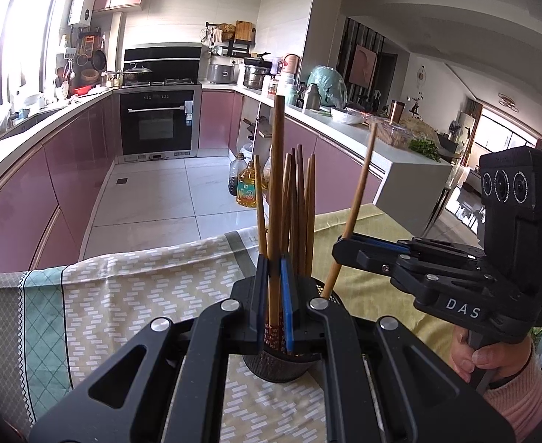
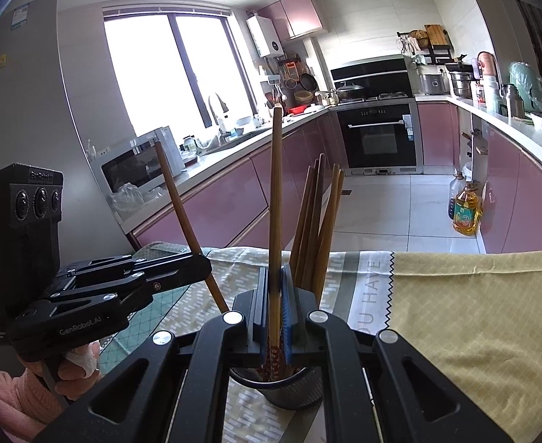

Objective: Organize utensils
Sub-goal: 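Open both tools, releasing the chopsticks into the cup, and pull back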

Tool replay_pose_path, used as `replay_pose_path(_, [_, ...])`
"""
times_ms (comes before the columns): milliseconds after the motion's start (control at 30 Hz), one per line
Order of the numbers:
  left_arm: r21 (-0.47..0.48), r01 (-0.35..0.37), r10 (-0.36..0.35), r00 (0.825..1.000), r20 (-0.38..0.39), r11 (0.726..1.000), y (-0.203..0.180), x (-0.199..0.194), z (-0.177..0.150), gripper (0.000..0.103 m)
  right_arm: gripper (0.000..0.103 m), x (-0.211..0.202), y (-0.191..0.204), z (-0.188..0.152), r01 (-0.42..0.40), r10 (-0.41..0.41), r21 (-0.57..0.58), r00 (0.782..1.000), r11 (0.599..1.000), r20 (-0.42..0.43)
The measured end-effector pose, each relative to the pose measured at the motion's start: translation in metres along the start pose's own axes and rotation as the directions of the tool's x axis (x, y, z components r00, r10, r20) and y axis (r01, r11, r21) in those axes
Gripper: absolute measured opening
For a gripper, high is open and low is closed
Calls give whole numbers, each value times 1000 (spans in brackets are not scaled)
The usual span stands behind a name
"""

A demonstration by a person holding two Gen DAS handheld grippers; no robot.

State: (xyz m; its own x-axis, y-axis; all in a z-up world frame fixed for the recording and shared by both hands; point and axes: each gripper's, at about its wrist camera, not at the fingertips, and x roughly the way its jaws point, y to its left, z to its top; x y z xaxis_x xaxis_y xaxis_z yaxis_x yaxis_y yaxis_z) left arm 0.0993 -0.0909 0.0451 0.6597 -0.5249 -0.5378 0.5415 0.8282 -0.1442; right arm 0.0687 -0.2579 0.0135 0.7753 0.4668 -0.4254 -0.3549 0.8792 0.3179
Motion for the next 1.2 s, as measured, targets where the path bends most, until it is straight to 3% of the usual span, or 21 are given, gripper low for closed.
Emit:
replay_pose_path(300, [7, -14, 14, 999, -49, 1000, 5, 23, -4, 11, 6, 20, -6, -8, 6, -5, 23, 999, 1000, -54])
replay_pose_path(600, [-5, -37, 36, 997, -71, 999, 15, 39, -19, 48, 11, 20, -9, -16, 4, -1, 48, 998, 999, -64])
replay_pose_path(700, [2, -47, 47, 998, -45, 999, 17, 34, -24, 62, 27, 12, -3, -21, 9, -7, 33, 999, 999, -50])
replay_pose_path(767, [6, -70, 70, 997, -14, 998, 19, 27, -29, 80, 37, 7, 1, -24, 19, -18, 21, 999, 1000, -40])
replay_pose_path(800, [5, -82, 82, 997, -1, 997, 20, 23, -32, 82, 41, 4, 4, -26, 30, -30, 15, 999, 999, -30])
replay_pose_path(867, [1, -109, 109, 994, 26, 994, 23, 14, -37, 96, 57, -1, 7, -29, 45, -45, 5, 999, 999, -11])
replay_pose_path(900, [-9, -134, 134, 990, 47, 991, 26, 7, -40, 98, 62, -4, 9, -30, 59, -59, 0, 998, 998, 2])
replay_pose_path(967, [-26, -176, 178, 981, 77, 984, 32, -4, -48, 98, 83, -10, 16, -36, 101, -101, -22, 994, 995, 36])
replay_pose_path(1033, [-49, -209, 212, 974, 84, 977, 39, -13, -55, 98, 95, -16, 21, -41, 132, -129, -36, 989, 991, 71])
replay_pose_path(1200, [-103, -313, 326, 934, 146, 944, 51, -41, -72, 98, 96, -21, 34, -52, 196, -187, -58, 974, 979, 131])
